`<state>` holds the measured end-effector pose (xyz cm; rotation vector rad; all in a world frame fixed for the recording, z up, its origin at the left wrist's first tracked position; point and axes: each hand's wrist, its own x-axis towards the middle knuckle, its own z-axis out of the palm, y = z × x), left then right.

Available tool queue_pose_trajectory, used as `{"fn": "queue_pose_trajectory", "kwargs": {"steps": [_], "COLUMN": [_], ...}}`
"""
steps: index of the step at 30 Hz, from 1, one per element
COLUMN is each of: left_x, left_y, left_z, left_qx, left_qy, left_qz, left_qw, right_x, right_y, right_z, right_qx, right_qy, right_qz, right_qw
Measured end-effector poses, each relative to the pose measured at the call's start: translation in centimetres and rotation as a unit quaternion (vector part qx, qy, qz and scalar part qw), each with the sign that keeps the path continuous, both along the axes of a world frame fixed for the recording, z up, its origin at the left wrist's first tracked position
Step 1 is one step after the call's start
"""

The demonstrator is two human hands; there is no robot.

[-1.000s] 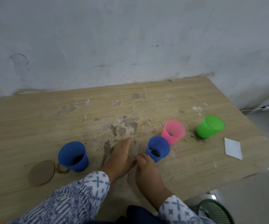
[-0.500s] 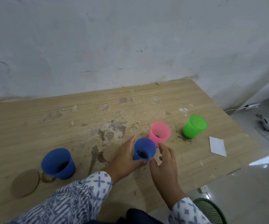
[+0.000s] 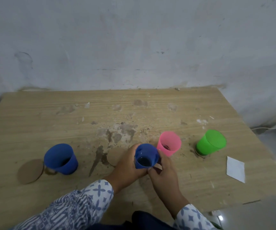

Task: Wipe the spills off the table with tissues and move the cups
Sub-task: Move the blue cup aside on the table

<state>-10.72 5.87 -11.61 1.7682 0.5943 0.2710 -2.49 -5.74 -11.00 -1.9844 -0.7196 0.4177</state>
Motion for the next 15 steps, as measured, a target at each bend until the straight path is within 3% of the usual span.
{"fn": "queue_pose_trajectory", "kwargs": {"steps": [15], "left_x": [-4.5], "left_y": [5.6], "left_z": [0.4], "left_qx": [0.028], "left_qy": [0.007], "left_qz": [0.126], "left_qw": [0.992], "right_x": [-2.0], "right_y": [7.4], "right_z": [1.4], "right_qx": [0.017], "right_qy": [0.016], "right_qz": [0.134], "right_qw": [0.991]}}
